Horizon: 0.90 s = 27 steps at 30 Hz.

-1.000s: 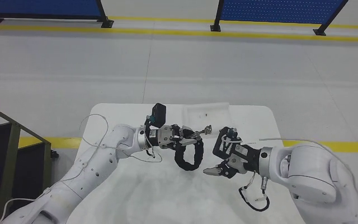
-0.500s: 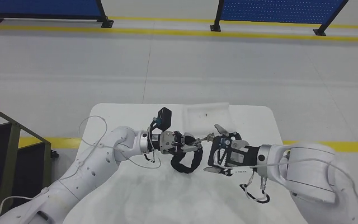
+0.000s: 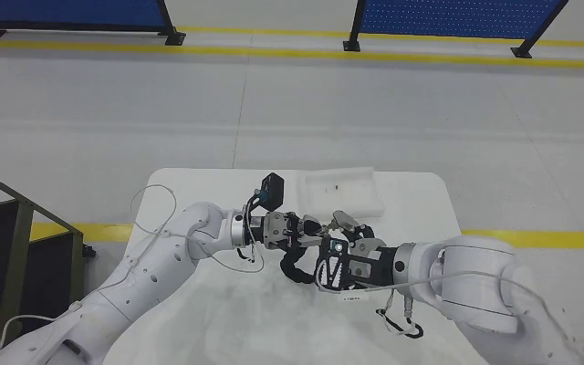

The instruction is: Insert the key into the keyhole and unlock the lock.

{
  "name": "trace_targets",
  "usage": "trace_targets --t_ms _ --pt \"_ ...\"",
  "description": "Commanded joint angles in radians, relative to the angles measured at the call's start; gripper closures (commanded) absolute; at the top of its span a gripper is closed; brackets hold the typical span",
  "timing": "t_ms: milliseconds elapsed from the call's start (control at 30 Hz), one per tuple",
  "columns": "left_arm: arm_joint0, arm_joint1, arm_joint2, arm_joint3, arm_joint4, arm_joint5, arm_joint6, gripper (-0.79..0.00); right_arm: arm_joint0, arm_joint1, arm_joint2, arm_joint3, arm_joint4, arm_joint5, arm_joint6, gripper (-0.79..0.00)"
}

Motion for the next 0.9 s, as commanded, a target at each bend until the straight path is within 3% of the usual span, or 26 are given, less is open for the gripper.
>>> trace_targets --t_ms 0,200,433,467,533,567,633,733,867 --pt "-0.002 -0.001 -0.003 0.003 0.007 0.0 0.0 0.0 0.012 0.002 0.0 0.0 -0.001 0.007 0.005 -0.785" --pt "0.003 0.001 -0.008 0.007 0.024 0.0 0.0 0.0 0.02 0.023 0.048 0.0 0.014 -0.02 -0.019 -0.785" --pt "0.005 0.01 0.0 -0.015 0.025 0.0 -0.023 0.0 0.033 0.11 0.042 0.02 -0.039 -0.125 -0.124 -0.785" --pt "0.005 0.011 0.003 -0.019 0.024 0.0 -0.028 0.0 0.037 0.124 0.039 0.019 -0.042 -0.14 -0.14 -0.757" --pt "0.004 0.013 0.009 -0.028 0.023 0.0 -0.036 0.0 0.043 0.152 0.032 0.02 -0.056 -0.163 -0.163 -0.563" --pt "0.004 0.013 0.012 -0.032 0.02 0.0 -0.039 0.0 0.046 0.165 0.026 0.016 -0.064 -0.174 -0.173 -0.416" --pt "0.002 0.015 0.019 -0.039 0.015 0.0 -0.047 0.0 0.054 0.191 0.018 0.01 -0.079 -0.19 -0.189 -0.212" --pt "-0.001 0.017 0.027 -0.044 0.005 0.0 -0.056 0.0 0.065 0.227 0.007 0.008 -0.087 -0.202 -0.201 -0.129" --pt "-0.005 0.021 0.035 -0.046 -0.006 0.0 -0.063 0.0 0.08 0.263 -0.001 0.003 -0.061 -0.199 -0.199 -0.172"
